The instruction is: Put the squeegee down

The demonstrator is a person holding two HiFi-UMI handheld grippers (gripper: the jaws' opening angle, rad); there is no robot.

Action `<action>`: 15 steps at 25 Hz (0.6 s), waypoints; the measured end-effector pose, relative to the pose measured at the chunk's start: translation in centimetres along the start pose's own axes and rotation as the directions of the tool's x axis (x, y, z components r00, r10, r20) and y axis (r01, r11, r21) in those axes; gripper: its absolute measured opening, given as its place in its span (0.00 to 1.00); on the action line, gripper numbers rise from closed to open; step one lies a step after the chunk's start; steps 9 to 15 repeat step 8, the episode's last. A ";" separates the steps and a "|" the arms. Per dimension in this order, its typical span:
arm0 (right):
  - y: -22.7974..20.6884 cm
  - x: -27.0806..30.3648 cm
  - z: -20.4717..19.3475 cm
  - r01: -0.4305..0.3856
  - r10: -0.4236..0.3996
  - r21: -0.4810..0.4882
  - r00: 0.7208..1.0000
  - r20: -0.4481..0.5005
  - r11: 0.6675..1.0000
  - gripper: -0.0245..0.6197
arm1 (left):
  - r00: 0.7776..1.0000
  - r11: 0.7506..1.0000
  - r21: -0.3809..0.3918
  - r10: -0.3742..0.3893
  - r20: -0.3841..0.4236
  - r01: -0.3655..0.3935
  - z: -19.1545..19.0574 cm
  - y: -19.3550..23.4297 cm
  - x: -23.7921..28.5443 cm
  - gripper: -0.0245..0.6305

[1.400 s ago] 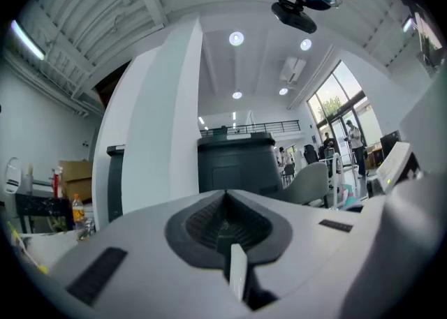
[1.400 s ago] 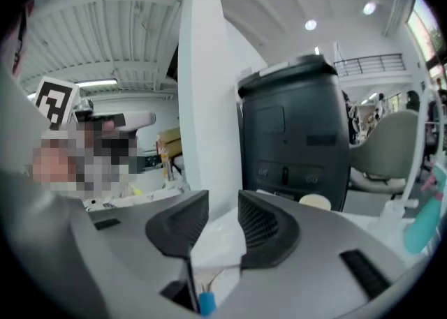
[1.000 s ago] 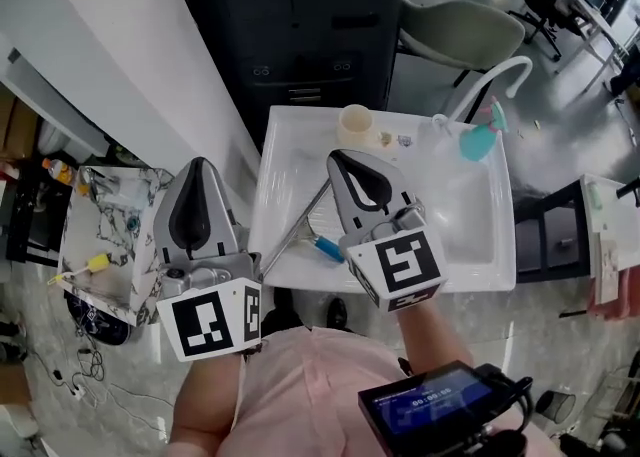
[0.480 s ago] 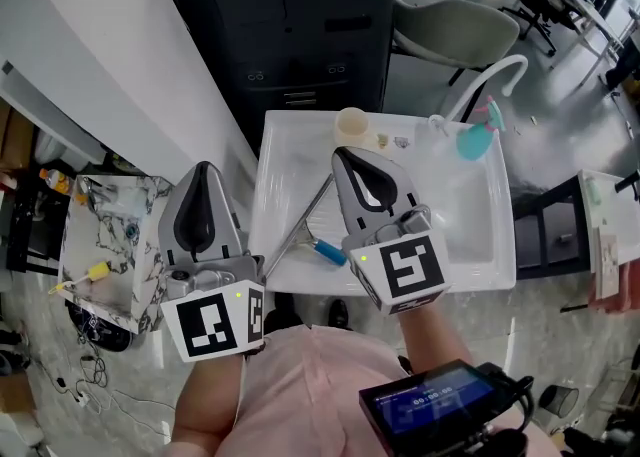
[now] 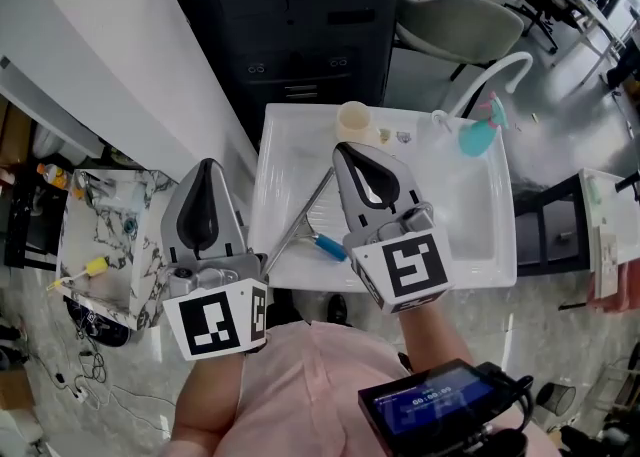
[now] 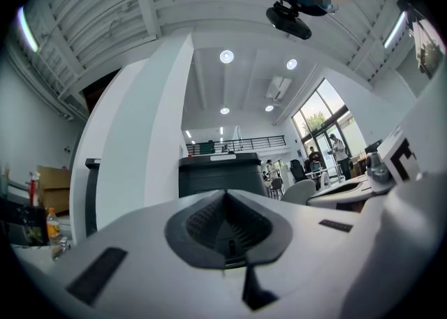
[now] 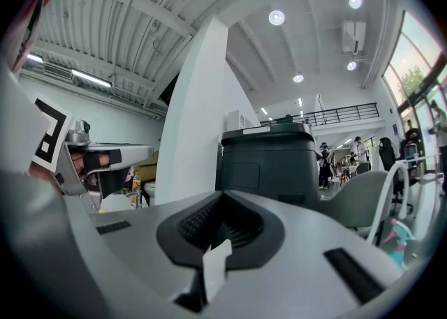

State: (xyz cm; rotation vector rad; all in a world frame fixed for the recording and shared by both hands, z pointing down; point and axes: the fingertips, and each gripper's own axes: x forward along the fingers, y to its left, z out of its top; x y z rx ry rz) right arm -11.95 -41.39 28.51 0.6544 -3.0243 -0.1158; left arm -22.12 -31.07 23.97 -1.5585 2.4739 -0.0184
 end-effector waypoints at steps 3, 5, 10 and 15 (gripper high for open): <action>0.0 0.0 0.0 0.000 0.000 -0.001 1.000 0.001 1.000 0.04 | 1.000 1.000 0.007 -0.002 0.001 0.002 0.0 -0.1 0.0 0.05; 0.1 0.0 -0.2 0.000 0.000 -0.003 1.000 -0.008 1.000 0.04 | 1.000 1.000 0.008 -0.002 0.001 0.002 -0.1 -0.1 0.0 0.05; 0.1 -0.1 -0.6 0.003 -0.003 -0.007 1.000 -0.026 1.000 0.04 | 1.000 1.000 0.006 -0.004 0.000 0.004 -0.1 -0.1 0.0 0.05; 0.1 -0.1 -0.6 0.003 -0.003 -0.007 1.000 -0.026 1.000 0.04 | 1.000 1.000 0.006 -0.004 0.000 0.004 -0.1 -0.1 0.0 0.05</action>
